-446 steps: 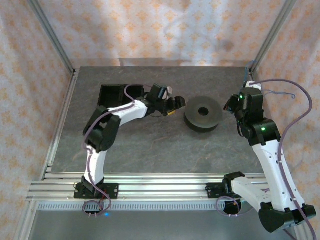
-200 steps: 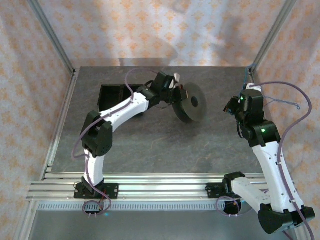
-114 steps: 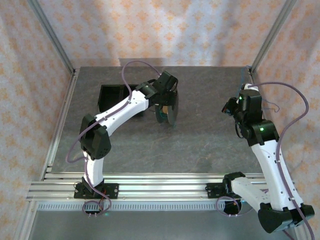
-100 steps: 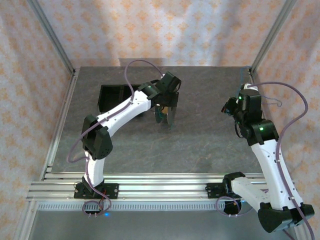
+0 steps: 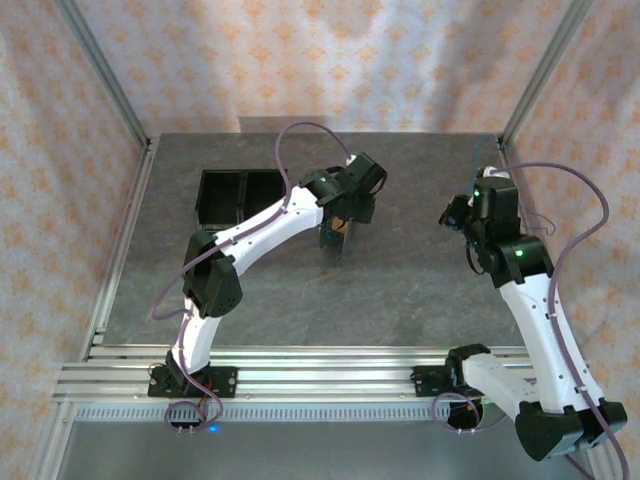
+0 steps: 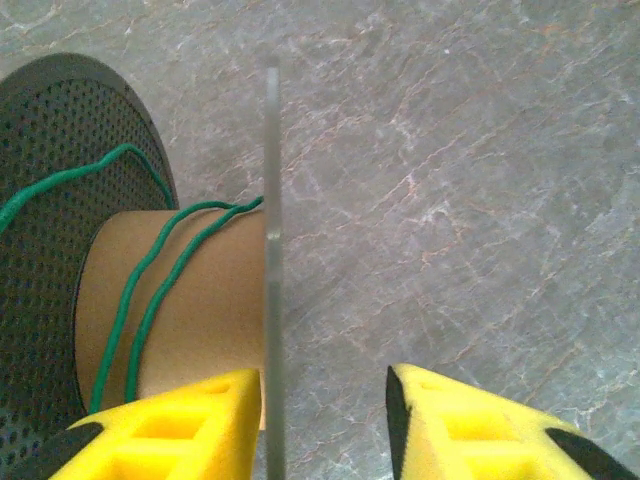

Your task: Wrap the cables

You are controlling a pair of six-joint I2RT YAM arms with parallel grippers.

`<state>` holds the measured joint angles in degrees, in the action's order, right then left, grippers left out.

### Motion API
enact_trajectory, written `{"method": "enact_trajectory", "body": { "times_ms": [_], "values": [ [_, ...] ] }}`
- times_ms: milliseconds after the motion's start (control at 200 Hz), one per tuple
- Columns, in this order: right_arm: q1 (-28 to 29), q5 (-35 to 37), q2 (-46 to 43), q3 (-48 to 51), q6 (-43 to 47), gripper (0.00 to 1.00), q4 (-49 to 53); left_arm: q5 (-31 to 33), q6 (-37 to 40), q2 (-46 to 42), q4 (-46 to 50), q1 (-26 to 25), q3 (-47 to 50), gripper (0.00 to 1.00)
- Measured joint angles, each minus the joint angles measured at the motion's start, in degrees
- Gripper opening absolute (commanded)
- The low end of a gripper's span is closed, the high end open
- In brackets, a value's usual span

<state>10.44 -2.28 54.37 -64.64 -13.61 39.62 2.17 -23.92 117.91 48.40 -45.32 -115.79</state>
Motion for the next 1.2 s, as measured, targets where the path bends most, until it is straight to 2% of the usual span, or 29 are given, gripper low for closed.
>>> {"method": "enact_trajectory", "body": {
  "times_ms": [200,330,475,606,856,1006,1106,1201],
  "values": [
    [0.0,-1.4,0.3,0.7,-0.1,0.00,-0.2,-0.9,-0.1,0.0,0.0,-0.1,-0.7,0.64],
    [0.0,-3.5,0.3,1.5,-0.1,0.00,-1.2,-1.5,0.2,-0.5,0.0,-0.1,-0.3,0.80],
    [0.0,-6.5,0.7,3.4,0.0,0.00,-2.6,-2.2,0.2,-4.2,-0.5,0.3,3.3,0.84],
    [0.0,-9.8,2.1,4.0,0.4,0.00,-3.8,-4.2,0.3,-8.4,-2.9,2.8,6.7,0.99],
    [0.0,-13.4,3.6,4.0,1.7,0.00,-7.0,-11.0,1.5,-11.1,-8.5,11.0,7.6,0.99],
    [0.0,-13.7,3.8,4.1,2.1,0.00,-7.8,-16.6,3.6,-2.0,-9.8,15.4,2.2,0.99],
    [0.0,-13.7,4.1,4.1,2.4,0.00,-8.0,-21.0,4.1,4.4,-10.3,15.8,-0.6,0.95],
    [0.0,-13.7,4.4,4.1,3.0,0.00,-8.0,-23.1,4.5,6.8,-10.1,15.3,-1.0,0.94]
  ]
}}
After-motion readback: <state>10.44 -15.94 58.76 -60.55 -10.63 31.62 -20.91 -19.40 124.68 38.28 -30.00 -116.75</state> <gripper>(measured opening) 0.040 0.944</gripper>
